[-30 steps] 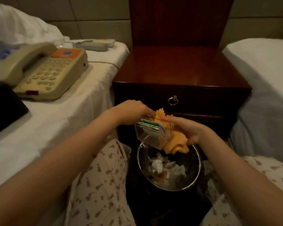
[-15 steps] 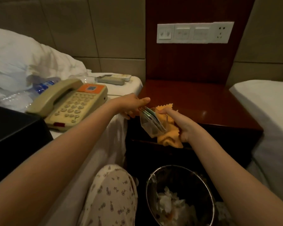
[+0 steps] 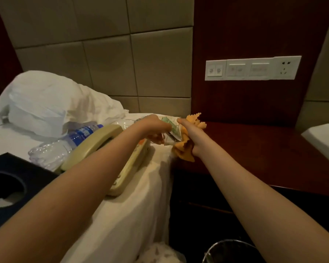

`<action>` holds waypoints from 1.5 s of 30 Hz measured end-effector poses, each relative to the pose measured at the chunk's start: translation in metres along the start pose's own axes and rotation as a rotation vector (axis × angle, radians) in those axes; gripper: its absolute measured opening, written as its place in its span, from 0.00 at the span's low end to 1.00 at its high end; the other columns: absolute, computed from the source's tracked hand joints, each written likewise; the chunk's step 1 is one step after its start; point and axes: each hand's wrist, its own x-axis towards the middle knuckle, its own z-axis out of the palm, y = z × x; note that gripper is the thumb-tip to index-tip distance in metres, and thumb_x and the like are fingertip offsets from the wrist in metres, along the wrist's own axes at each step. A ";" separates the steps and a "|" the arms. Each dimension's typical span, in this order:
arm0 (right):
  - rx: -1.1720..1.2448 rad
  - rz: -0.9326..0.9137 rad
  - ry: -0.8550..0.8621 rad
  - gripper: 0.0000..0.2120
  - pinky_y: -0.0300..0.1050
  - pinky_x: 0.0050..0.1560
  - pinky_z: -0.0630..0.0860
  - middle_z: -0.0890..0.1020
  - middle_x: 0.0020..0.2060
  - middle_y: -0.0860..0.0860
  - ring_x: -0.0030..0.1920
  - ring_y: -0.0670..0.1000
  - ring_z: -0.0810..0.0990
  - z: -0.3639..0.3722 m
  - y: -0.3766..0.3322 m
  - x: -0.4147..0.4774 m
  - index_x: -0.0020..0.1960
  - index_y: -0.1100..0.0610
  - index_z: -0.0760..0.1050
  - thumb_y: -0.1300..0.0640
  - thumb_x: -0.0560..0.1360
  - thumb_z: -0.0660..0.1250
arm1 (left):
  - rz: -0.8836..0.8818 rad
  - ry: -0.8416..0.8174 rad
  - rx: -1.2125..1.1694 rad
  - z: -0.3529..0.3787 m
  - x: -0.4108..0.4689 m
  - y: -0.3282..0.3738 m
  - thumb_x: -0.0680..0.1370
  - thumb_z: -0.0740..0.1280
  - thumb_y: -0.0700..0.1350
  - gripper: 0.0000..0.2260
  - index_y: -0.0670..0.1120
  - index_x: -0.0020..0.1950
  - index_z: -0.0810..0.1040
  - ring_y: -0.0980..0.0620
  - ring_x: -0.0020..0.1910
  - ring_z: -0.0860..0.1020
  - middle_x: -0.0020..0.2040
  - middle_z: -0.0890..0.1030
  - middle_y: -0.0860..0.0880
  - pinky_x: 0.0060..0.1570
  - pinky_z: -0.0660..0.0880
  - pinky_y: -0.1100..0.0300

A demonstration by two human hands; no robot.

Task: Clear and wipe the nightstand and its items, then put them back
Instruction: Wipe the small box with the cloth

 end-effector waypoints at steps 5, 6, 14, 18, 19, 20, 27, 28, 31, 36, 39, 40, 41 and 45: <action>-0.154 -0.099 0.037 0.26 0.51 0.61 0.73 0.77 0.57 0.55 0.56 0.56 0.76 0.020 -0.017 0.029 0.60 0.57 0.70 0.40 0.71 0.66 | 0.027 0.140 -0.017 -0.019 0.036 0.005 0.77 0.65 0.39 0.07 0.36 0.51 0.74 0.51 0.30 0.77 0.36 0.77 0.42 0.35 0.79 0.61; -0.185 -0.118 0.044 0.23 0.53 0.62 0.73 0.78 0.56 0.56 0.56 0.56 0.77 0.024 -0.019 0.035 0.56 0.57 0.70 0.40 0.72 0.65 | 0.026 0.163 -0.007 -0.022 0.043 0.006 0.77 0.65 0.39 0.06 0.36 0.49 0.73 0.50 0.30 0.77 0.37 0.77 0.42 0.38 0.79 0.59; -0.317 -0.101 -0.023 0.13 0.54 0.61 0.74 0.77 0.43 0.56 0.56 0.59 0.78 0.052 -0.027 0.072 0.56 0.62 0.69 0.53 0.77 0.63 | -0.058 0.254 0.091 -0.032 0.085 -0.015 0.78 0.64 0.37 0.02 0.39 0.49 0.73 0.48 0.41 0.82 0.53 0.81 0.39 0.43 0.79 0.59; -0.379 -0.085 -0.057 0.11 0.53 0.61 0.74 0.80 0.49 0.57 0.56 0.58 0.78 0.068 -0.022 0.079 0.55 0.60 0.70 0.53 0.78 0.62 | -0.124 0.252 0.153 -0.037 0.099 -0.032 0.77 0.64 0.36 0.06 0.36 0.52 0.74 0.46 0.44 0.82 0.45 0.79 0.42 0.50 0.80 0.55; -0.399 -0.080 -0.065 0.12 0.53 0.61 0.74 0.80 0.50 0.57 0.55 0.57 0.78 0.071 -0.020 0.082 0.56 0.60 0.70 0.53 0.78 0.62 | -0.149 0.241 0.171 -0.037 0.099 -0.033 0.77 0.65 0.36 0.04 0.36 0.49 0.74 0.46 0.43 0.82 0.41 0.78 0.43 0.52 0.79 0.54; -0.419 -0.076 -0.071 0.12 0.52 0.61 0.74 0.80 0.49 0.57 0.54 0.56 0.78 0.074 -0.019 0.083 0.56 0.60 0.70 0.53 0.79 0.61 | -0.170 0.226 0.208 -0.038 0.100 -0.035 0.77 0.65 0.36 0.03 0.37 0.45 0.73 0.46 0.42 0.81 0.39 0.77 0.44 0.52 0.79 0.55; -0.432 -0.084 -0.067 0.13 0.51 0.57 0.74 0.78 0.49 0.58 0.53 0.57 0.78 0.074 -0.014 0.089 0.59 0.61 0.71 0.54 0.78 0.60 | -0.209 0.148 0.307 -0.044 0.098 -0.034 0.77 0.64 0.42 0.07 0.39 0.49 0.73 0.48 0.41 0.79 0.42 0.77 0.43 0.45 0.78 0.57; -0.430 -0.087 -0.067 0.13 0.50 0.56 0.74 0.78 0.48 0.58 0.52 0.57 0.78 0.074 -0.015 0.089 0.58 0.61 0.71 0.55 0.78 0.60 | -0.208 0.164 0.257 -0.047 0.097 -0.034 0.77 0.63 0.41 0.08 0.38 0.52 0.73 0.46 0.45 0.79 0.45 0.77 0.42 0.47 0.78 0.56; -0.429 -0.090 -0.056 0.13 0.52 0.59 0.74 0.80 0.52 0.58 0.55 0.57 0.78 0.072 -0.018 0.087 0.58 0.61 0.71 0.54 0.78 0.61 | -0.145 0.340 0.277 -0.054 0.093 -0.035 0.76 0.61 0.38 0.06 0.38 0.51 0.74 0.47 0.42 0.77 0.44 0.77 0.42 0.43 0.75 0.58; -0.448 -0.093 -0.046 0.15 0.49 0.56 0.72 0.78 0.53 0.57 0.57 0.57 0.76 0.067 -0.017 0.080 0.61 0.60 0.69 0.54 0.78 0.61 | -0.213 0.384 0.585 -0.053 0.093 -0.055 0.76 0.66 0.39 0.15 0.39 0.61 0.72 0.45 0.57 0.75 0.58 0.76 0.42 0.48 0.72 0.59; -0.457 -0.092 -0.062 0.14 0.48 0.53 0.72 0.77 0.44 0.54 0.52 0.55 0.76 0.064 -0.015 0.077 0.60 0.60 0.70 0.54 0.78 0.61 | -0.211 0.382 0.646 -0.048 0.098 -0.058 0.77 0.64 0.39 0.16 0.40 0.64 0.71 0.44 0.60 0.74 0.62 0.74 0.42 0.54 0.72 0.56; -0.458 -0.093 -0.066 0.13 0.48 0.52 0.72 0.76 0.40 0.54 0.50 0.55 0.76 0.063 -0.015 0.077 0.59 0.61 0.71 0.55 0.78 0.61 | -0.196 0.394 0.680 -0.046 0.100 -0.056 0.77 0.63 0.38 0.16 0.40 0.65 0.71 0.44 0.61 0.74 0.62 0.74 0.42 0.56 0.72 0.55; -0.459 -0.096 -0.071 0.13 0.48 0.51 0.72 0.76 0.39 0.53 0.48 0.54 0.76 0.062 -0.014 0.077 0.59 0.61 0.71 0.55 0.78 0.61 | -0.184 0.404 0.717 -0.044 0.102 -0.056 0.78 0.62 0.38 0.15 0.41 0.65 0.71 0.44 0.61 0.74 0.62 0.74 0.42 0.57 0.73 0.55; -0.460 -0.112 -0.055 0.10 0.45 0.47 0.72 0.75 0.36 0.53 0.43 0.53 0.75 0.054 -0.015 0.077 0.56 0.61 0.72 0.56 0.78 0.60 | -0.095 0.451 0.829 -0.040 0.105 -0.053 0.78 0.62 0.36 0.13 0.40 0.62 0.74 0.44 0.59 0.76 0.60 0.76 0.42 0.55 0.74 0.56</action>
